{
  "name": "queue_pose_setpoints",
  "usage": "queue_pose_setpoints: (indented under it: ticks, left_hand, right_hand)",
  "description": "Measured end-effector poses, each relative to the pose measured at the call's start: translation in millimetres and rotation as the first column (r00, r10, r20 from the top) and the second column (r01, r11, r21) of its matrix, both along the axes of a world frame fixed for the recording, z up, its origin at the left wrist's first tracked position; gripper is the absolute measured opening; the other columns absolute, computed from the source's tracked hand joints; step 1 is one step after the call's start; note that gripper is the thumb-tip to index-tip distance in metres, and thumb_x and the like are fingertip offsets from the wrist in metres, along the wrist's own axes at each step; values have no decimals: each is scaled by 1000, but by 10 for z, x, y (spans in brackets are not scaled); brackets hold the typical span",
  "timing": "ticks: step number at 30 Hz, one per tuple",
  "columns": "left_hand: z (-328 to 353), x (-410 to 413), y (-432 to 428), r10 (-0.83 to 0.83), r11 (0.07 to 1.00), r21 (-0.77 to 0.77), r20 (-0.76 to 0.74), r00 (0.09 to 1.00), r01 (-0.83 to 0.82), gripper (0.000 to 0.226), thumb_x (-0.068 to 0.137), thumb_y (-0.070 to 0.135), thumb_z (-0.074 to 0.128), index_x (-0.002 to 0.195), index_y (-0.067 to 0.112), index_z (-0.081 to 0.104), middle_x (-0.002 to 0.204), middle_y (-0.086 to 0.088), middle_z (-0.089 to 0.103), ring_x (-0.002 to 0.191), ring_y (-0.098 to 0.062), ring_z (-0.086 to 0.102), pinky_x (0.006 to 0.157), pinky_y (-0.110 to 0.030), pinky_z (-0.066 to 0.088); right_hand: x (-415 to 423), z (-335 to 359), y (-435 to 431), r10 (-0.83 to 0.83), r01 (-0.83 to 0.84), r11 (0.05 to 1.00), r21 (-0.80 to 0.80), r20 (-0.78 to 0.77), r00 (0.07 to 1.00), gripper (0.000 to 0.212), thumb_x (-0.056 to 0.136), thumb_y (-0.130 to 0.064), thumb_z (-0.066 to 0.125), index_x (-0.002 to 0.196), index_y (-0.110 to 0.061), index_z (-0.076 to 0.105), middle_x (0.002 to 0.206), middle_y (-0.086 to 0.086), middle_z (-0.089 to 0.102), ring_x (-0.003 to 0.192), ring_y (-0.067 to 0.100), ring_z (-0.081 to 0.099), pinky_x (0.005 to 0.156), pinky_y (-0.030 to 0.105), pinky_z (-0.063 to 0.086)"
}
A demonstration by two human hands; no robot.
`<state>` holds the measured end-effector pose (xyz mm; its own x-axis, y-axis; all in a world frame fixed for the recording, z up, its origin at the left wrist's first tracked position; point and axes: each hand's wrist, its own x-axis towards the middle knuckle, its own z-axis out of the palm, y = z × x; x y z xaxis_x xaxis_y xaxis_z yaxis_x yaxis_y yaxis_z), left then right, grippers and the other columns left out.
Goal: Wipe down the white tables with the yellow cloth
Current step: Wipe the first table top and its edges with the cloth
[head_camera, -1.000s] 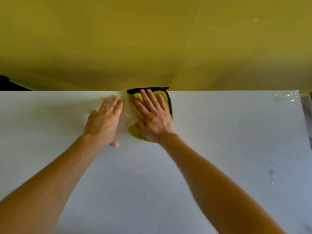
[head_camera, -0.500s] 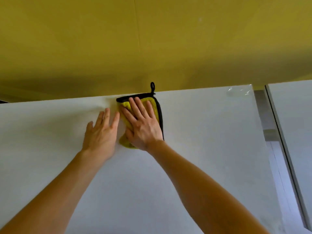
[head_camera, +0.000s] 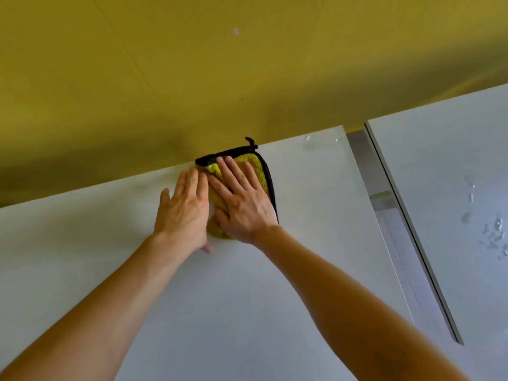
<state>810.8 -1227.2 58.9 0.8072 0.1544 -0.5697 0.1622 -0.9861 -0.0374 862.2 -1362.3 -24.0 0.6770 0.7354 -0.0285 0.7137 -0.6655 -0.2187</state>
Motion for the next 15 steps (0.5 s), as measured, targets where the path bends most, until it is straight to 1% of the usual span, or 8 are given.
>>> queue_pose_setpoints:
  ticks: [2, 4, 5, 7, 9, 11, 12, 15]
  left_hand:
    - [-77, -11, -70, 9, 1000, -16, -11, 1000, -9, 177, 51, 63, 103, 168, 20, -22, 179, -14, -19, 168, -39, -6, 131, -61, 25]
    - [-158, -51, -112, -21, 1000, 0, -20, 1000, 21, 180, 49, 68, 101, 164, 30, -31, 174, -18, -32, 166, -46, -14, 130, -65, 24]
    - [-182, -64, -115, -33, 999, 10, -16, 999, 33, 180, 49, 71, 100, 163, 32, -34, 173, -19, -35, 165, -47, -16, 130, -66, 24]
    - [-189, -87, -102, -46, 999, 8, -13, 999, 46, 179, 51, 73, 98, 162, 33, -37, 172, -19, -37, 164, -47, -18, 130, -66, 23]
    - [-170, -88, -79, -47, 999, 9, -10, 999, 47, 178, 52, 74, 97, 162, 33, -37, 172, -18, -37, 165, -46, -19, 131, -65, 23]
    - [-173, -85, -85, -38, 999, 3, -12, 999, 38, 178, 51, 73, 98, 162, 34, -36, 173, -18, -37, 165, -45, -19, 131, -64, 22]
    - [-171, -81, -94, -29, 1000, 6, -12, 999, 29, 179, 50, 72, 99, 163, 35, -35, 173, -17, -36, 165, -45, -18, 131, -64, 22]
    - [-160, -68, -111, -29, 999, 26, -25, 999, 29, 181, 46, 72, 100, 164, 35, -32, 173, -16, -35, 165, -45, -17, 131, -64, 22]
  right_hand:
    - [202, -42, -315, 48, -48, 999, -4, 33, 998, 81, 99, -49, 52, 172, -24, 27, 182, 8, 9, 169, 28, 1, 135, 55, 9]
    - [494, -56, -771, -142, 143, 990, -16, 50, 989, 82, 98, -53, 52, 172, -25, 29, 182, 8, 11, 169, 28, 4, 135, 54, 9]
    - [675, -41, -1006, -305, 307, 952, -20, 61, 950, 82, 99, -56, 50, 172, -25, 28, 182, 8, 11, 169, 27, 4, 136, 53, 8]
    - [1006, 37, -1357, -613, 613, 790, -31, 19, 790, 84, 100, -64, 41, 173, -26, 24, 182, 9, 8, 169, 27, 3, 136, 54, 5]
    - [1127, 80, -1334, -738, 737, 674, -51, -11, 674, 89, 98, -70, 36, 173, -24, 21, 182, 14, 6, 169, 29, 2, 134, 58, 6]
    - [915, 55, -1077, -728, 728, 684, -50, 9, 685, 93, 96, -71, 39, 172, -18, 27, 181, 20, 7, 168, 34, 6, 133, 58, 12]
    - [690, 52, -917, -676, 676, 736, -37, 15, 737, 94, 95, -71, 42, 170, -16, 30, 180, 22, 8, 167, 37, 12, 131, 56, 19]
    - [-85, 78, -555, -316, 315, 948, -40, -50, 947, 93, 96, -73, 49, 171, -23, 28, 180, 16, 15, 158, 35, 32, 122, 52, 34]
